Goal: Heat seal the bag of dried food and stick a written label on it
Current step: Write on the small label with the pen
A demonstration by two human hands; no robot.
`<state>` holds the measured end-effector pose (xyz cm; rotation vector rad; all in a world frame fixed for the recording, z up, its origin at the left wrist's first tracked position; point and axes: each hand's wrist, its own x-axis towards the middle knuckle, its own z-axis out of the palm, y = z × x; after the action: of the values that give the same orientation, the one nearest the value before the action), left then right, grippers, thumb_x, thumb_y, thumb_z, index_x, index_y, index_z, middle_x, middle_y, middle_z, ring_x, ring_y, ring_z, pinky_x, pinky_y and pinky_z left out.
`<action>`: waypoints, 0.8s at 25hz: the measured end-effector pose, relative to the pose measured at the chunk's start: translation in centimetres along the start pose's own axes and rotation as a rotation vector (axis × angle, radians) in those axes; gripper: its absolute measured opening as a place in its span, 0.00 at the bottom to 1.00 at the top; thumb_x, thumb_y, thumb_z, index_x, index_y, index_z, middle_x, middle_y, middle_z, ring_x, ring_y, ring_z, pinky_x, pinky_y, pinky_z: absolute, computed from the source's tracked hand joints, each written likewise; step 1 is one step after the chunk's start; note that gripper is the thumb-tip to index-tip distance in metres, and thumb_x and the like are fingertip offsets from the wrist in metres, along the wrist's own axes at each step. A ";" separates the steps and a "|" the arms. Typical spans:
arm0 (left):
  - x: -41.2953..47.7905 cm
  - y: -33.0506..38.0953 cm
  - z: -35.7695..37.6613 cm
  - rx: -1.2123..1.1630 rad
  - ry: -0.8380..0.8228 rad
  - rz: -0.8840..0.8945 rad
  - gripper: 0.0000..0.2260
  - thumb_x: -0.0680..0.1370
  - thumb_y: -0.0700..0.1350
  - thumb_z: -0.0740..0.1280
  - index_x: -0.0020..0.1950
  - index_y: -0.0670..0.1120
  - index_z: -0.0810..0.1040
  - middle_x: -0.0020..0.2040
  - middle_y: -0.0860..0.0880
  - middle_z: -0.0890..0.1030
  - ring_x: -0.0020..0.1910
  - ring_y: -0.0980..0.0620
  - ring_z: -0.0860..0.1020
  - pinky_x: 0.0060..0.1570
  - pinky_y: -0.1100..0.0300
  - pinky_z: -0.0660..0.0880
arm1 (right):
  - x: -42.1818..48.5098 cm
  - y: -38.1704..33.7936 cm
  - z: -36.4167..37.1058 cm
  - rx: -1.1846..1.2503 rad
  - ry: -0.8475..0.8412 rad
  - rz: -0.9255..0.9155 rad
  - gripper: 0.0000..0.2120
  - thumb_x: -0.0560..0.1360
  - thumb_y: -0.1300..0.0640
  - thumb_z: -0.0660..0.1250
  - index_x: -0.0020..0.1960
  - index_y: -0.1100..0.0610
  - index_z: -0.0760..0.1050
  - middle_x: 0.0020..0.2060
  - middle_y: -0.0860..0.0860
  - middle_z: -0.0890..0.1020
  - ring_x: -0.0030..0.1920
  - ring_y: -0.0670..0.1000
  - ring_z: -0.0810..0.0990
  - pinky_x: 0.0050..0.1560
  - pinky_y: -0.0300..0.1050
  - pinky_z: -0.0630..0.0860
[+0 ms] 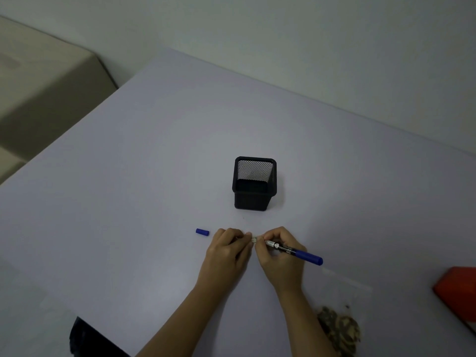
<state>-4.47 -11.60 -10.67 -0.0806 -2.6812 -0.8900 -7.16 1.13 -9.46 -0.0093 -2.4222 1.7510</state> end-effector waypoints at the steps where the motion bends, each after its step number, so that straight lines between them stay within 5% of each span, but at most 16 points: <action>1: 0.0 0.0 0.0 0.001 -0.001 0.000 0.12 0.76 0.46 0.64 0.49 0.42 0.84 0.42 0.48 0.81 0.41 0.55 0.74 0.45 0.70 0.68 | 0.0 0.0 0.0 -0.003 0.002 -0.002 0.10 0.65 0.49 0.67 0.35 0.56 0.74 0.29 0.48 0.80 0.29 0.48 0.79 0.28 0.44 0.79; 20: -0.2 0.1 0.1 0.027 -0.014 -0.009 0.13 0.76 0.48 0.63 0.50 0.43 0.84 0.43 0.48 0.81 0.44 0.57 0.72 0.49 0.73 0.65 | -0.1 -0.2 0.1 0.033 0.020 0.012 0.09 0.65 0.48 0.66 0.35 0.53 0.72 0.29 0.45 0.78 0.30 0.46 0.78 0.28 0.34 0.76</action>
<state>-4.32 -11.52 -10.72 -0.0687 -2.7084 -0.8585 -7.06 0.96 -9.31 -0.0376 -2.3843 1.7873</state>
